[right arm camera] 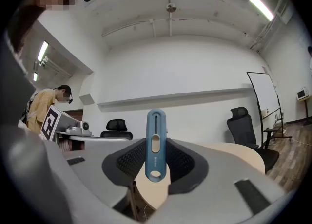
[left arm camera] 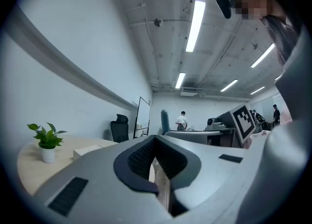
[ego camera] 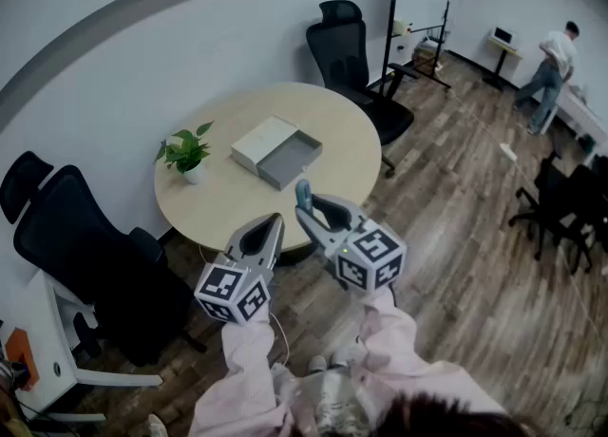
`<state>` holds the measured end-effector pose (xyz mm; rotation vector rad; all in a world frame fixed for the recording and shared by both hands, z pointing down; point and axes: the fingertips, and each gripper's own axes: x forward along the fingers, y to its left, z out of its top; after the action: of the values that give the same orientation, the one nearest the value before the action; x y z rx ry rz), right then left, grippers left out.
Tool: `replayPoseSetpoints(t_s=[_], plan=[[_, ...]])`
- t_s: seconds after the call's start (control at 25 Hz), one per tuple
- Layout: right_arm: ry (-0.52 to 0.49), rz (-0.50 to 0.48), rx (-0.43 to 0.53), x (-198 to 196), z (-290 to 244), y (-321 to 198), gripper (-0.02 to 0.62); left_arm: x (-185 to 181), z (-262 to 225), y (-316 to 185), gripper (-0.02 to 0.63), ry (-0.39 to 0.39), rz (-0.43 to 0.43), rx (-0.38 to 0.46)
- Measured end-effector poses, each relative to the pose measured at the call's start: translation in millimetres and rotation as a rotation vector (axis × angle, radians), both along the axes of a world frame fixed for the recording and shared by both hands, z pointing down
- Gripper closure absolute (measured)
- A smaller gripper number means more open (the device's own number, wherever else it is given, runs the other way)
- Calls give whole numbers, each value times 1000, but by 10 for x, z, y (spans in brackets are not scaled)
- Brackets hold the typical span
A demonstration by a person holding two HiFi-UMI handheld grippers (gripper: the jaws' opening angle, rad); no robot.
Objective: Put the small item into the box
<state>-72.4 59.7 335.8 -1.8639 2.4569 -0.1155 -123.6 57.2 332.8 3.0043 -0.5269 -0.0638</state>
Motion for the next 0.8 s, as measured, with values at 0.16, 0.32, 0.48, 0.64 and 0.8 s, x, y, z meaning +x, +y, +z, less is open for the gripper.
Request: replayPoseSetpoints(t_s=[0.16, 0.32, 0.48, 0.64, 0.8], plan=[[-1, 1, -4, -1, 19, -3, 468, -7, 11, -2, 597, -3, 2, -4], [-4, -2, -9, -6, 45, 13, 468, -9, 57, 23, 597, -11, 1, -10], [-11, -5, -14, -22, 78, 1, 468, -33, 88, 23, 597, -16, -5, -15], [-24, -5, -18, -21, 84, -17, 467, -53, 103, 9, 597, -19, -15, -19], [-26, -8, -22, 15, 89, -20, 468, -39, 106, 3, 597, -20, -24, -21]])
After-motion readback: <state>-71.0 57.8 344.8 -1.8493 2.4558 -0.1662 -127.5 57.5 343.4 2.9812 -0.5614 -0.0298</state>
